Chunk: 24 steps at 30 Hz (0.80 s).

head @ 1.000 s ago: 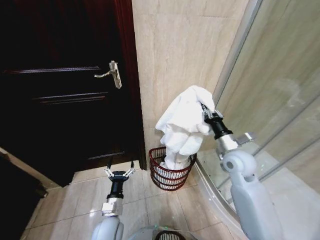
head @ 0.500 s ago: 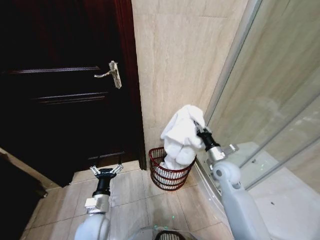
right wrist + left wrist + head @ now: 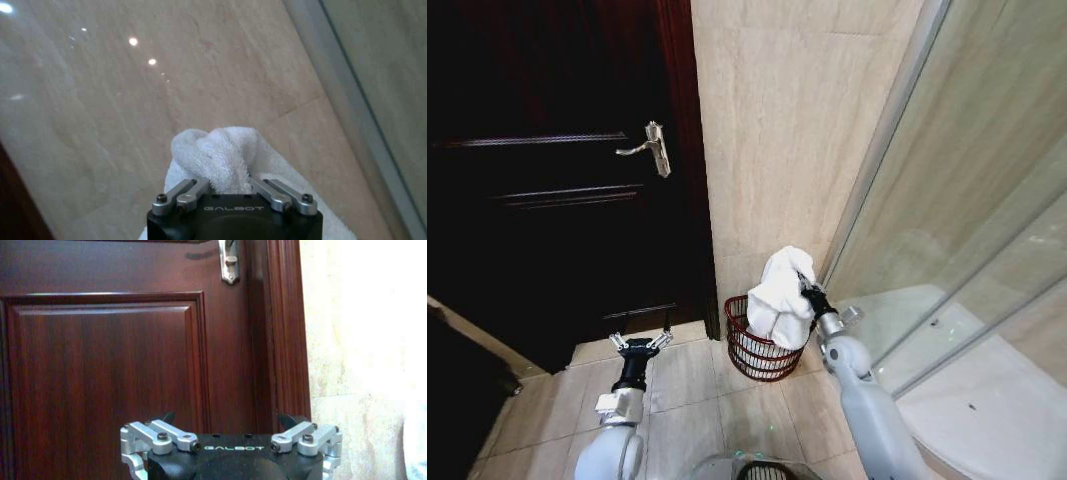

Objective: Discard the used towel into the hamper.

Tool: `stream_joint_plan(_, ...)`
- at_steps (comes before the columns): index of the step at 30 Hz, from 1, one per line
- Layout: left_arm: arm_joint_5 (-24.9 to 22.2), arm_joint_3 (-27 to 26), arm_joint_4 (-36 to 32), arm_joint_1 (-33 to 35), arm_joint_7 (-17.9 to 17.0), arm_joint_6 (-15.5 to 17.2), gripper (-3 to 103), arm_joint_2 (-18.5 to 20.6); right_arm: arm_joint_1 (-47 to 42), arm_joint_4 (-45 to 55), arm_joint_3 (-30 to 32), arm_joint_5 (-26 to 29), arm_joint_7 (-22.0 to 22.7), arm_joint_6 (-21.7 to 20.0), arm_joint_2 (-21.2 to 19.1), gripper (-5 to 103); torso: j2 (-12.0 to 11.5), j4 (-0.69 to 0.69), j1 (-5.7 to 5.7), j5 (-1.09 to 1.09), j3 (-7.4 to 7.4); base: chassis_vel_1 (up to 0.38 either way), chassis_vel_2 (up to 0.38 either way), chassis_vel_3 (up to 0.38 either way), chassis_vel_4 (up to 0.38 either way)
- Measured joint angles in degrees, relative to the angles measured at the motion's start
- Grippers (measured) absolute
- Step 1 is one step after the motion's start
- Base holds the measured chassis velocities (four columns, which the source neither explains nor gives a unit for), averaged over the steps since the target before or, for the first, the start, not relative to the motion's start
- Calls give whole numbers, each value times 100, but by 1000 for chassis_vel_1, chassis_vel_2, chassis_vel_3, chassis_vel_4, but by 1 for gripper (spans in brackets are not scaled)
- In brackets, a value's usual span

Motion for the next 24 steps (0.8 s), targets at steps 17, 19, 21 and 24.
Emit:
stream_joint_plan(17,109,195,19,-65,-10,-43,100,-21,291,972,-175,-200,510,-45,-165,14,0,0,-1,-2,-1,0,0,0,0)
stream_joint_plan(19,121,215,18,-60,-13,-65,100,-27,253,565,-179,-292,344,87,-49,14,0,0,-1,0,-1,0,0,0,0)
stream_joint_plan(21,129,221,16,-59,-13,-78,100,-29,246,367,-177,-330,282,183,13,14,0,0,-1,0,-1,0,0,0,0)
stream_joint_plan(24,150,231,8,-50,-11,-114,100,-41,230,-39,-150,-436,127,401,128,14,0,0,-1,-1,-1,0,0,0,0)
